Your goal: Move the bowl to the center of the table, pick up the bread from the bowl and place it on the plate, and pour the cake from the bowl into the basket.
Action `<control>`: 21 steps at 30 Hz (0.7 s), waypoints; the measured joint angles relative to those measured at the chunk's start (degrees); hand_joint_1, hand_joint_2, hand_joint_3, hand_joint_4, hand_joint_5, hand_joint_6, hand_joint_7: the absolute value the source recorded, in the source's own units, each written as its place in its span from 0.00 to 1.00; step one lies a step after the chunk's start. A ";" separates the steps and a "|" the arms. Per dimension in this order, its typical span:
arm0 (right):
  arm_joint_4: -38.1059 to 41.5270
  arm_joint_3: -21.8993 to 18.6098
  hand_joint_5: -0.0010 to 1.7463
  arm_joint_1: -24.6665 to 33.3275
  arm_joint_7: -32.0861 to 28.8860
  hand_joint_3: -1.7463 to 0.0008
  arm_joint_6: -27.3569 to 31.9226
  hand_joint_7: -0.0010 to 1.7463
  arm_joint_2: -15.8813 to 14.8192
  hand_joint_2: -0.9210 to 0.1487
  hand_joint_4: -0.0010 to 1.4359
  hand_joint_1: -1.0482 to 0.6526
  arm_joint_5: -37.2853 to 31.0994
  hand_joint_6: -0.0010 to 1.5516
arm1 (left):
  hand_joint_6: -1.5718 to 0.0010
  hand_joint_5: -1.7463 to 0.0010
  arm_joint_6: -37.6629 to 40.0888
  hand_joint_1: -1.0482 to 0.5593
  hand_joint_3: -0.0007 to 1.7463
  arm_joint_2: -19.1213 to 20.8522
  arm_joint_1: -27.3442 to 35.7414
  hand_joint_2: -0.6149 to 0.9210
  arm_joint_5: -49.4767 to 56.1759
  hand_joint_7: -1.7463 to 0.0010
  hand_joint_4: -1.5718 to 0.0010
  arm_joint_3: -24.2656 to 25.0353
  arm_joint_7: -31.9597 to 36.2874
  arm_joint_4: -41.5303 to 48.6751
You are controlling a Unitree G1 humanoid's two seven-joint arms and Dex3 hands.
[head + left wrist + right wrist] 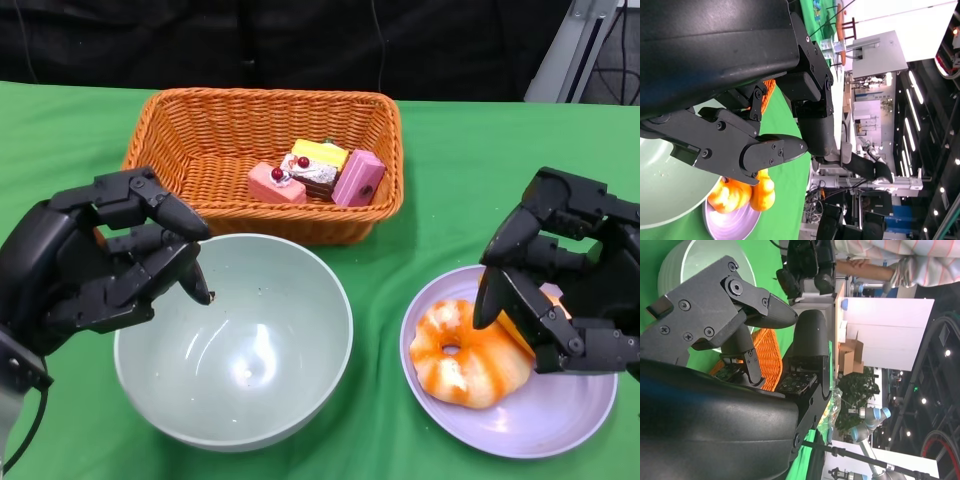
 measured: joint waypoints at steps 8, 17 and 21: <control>-1.77 -0.23 0.85 0.22 -0.74 0.45 2.01 0.70 -0.41 0.39 0.55 0.43 0.46 0.45 | 0.49 0.18 1.87 0.48 0.29 0.39 0.00 0.89 -0.07 0.40 0.52 1.15 -0.01 -0.63; -3.44 -0.57 0.86 0.70 -1.90 0.41 3.33 0.72 -0.43 0.42 0.55 0.41 0.93 0.45 | 0.48 0.17 4.57 0.48 0.25 0.83 0.85 0.92 -0.43 0.41 0.51 1.79 0.01 -3.67; -4.10 -0.71 0.87 1.09 -1.81 0.42 3.33 0.73 -0.57 0.41 0.55 0.42 0.80 0.44 | 0.49 0.17 5.47 0.48 0.22 0.83 1.25 0.94 -0.61 0.41 0.51 2.08 0.02 -4.76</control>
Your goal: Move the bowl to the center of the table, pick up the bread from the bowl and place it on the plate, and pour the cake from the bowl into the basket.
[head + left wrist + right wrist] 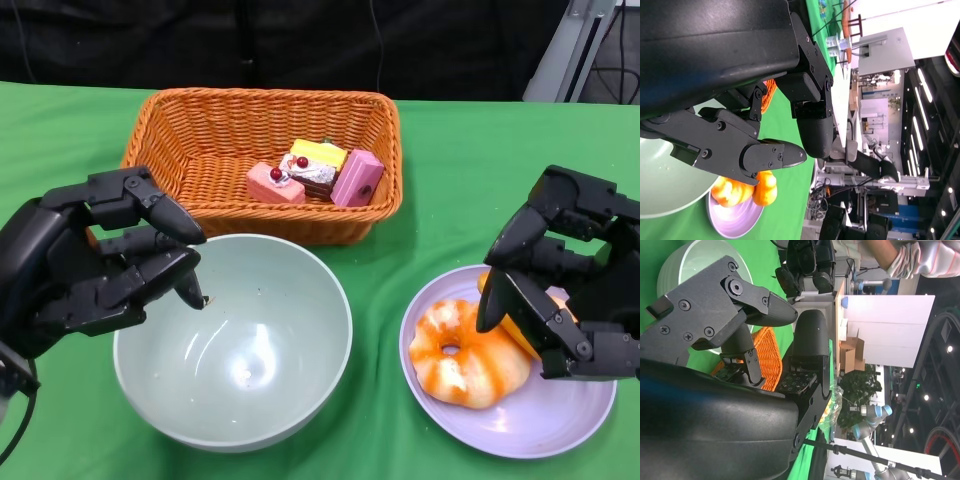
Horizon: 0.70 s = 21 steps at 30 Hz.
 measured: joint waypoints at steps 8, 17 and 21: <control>-0.24 -1.24 0.92 0.09 -0.37 0.38 0.00 0.73 -0.08 0.44 0.55 0.44 -0.01 0.46 | 0.49 0.15 0.83 0.48 0.19 0.00 0.10 0.97 -0.39 0.39 0.51 1.02 0.00 -0.76; 1.85 -3.11 0.98 -0.75 -1.77 0.29 -3.79 0.78 -0.07 0.49 0.56 0.45 -3.00 0.47 | 0.50 0.15 0.82 0.47 0.16 -0.01 0.08 0.97 -0.32 0.37 0.51 1.34 0.00 0.29; 3.50 -3.70 0.99 -1.11 -1.83 0.30 -5.49 0.80 -0.03 0.48 0.55 0.44 -3.24 0.46 | 0.51 0.15 0.59 0.48 0.16 -0.02 0.08 0.97 -0.30 0.36 0.52 1.53 -0.01 0.54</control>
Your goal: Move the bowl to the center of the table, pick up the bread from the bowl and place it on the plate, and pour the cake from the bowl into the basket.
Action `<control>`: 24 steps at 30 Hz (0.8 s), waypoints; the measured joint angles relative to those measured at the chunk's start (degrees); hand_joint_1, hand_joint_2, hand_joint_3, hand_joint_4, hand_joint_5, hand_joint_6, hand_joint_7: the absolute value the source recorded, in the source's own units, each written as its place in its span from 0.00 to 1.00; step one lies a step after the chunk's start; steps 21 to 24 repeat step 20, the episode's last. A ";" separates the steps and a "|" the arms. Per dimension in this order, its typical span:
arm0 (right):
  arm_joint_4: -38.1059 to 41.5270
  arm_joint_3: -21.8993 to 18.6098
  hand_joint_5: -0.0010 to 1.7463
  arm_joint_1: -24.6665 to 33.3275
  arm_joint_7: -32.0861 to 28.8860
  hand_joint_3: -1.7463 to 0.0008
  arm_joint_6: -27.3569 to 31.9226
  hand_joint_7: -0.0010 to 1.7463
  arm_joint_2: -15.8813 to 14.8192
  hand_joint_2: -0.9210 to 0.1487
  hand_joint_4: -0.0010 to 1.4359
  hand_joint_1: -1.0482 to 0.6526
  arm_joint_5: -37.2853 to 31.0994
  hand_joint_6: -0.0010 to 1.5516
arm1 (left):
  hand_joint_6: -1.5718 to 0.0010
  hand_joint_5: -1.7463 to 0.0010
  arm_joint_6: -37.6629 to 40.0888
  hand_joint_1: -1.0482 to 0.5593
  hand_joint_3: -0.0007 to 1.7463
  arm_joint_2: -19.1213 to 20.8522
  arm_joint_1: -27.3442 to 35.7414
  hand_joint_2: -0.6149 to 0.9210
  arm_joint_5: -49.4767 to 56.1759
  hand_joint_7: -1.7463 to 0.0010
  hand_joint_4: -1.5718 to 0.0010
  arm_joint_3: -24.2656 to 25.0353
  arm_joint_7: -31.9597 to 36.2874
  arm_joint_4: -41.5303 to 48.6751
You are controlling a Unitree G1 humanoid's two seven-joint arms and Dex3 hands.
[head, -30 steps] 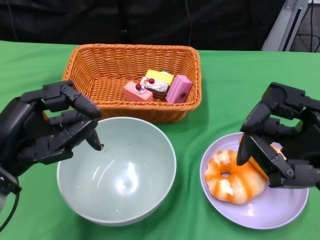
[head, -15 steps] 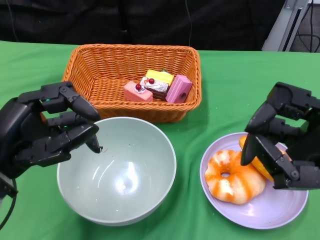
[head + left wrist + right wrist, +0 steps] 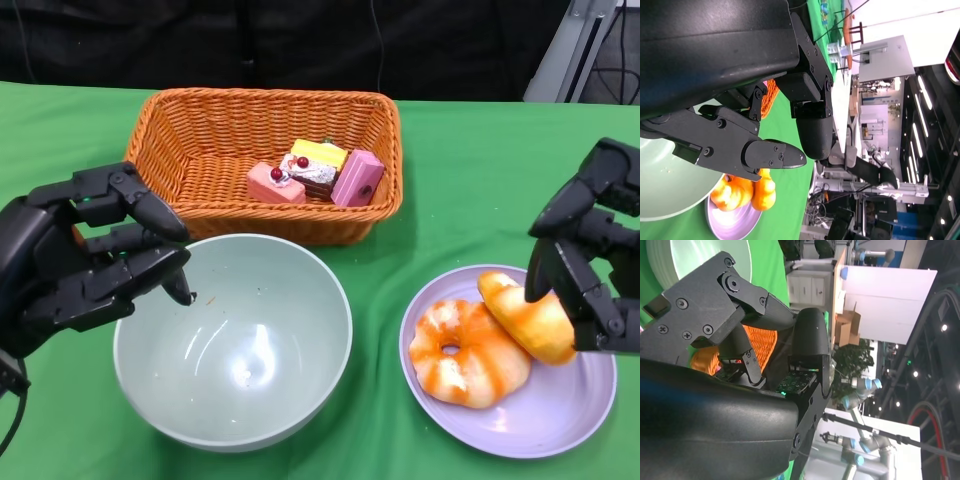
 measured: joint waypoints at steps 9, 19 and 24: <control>1.56 0.02 0.99 0.00 0.39 0.34 -2.22 0.79 0.00 0.44 0.56 0.45 -0.12 0.47 | 0.50 0.14 -0.40 0.47 0.16 -0.05 0.01 0.97 0.18 0.37 0.51 0.00 0.00 0.13; 2.15 0.09 0.99 0.00 0.88 0.33 -2.51 0.79 0.00 0.46 0.57 0.44 -0.02 0.47 | 0.50 0.14 -0.88 0.48 0.17 -0.09 0.01 0.97 0.49 0.37 0.51 0.00 -0.01 0.13; 2.15 0.10 0.99 0.00 0.88 0.33 -2.51 0.79 0.00 0.46 0.57 0.44 -0.02 0.47 | 0.50 0.14 -0.89 0.48 0.17 -0.09 0.01 0.97 0.49 0.37 0.51 0.00 -0.01 0.14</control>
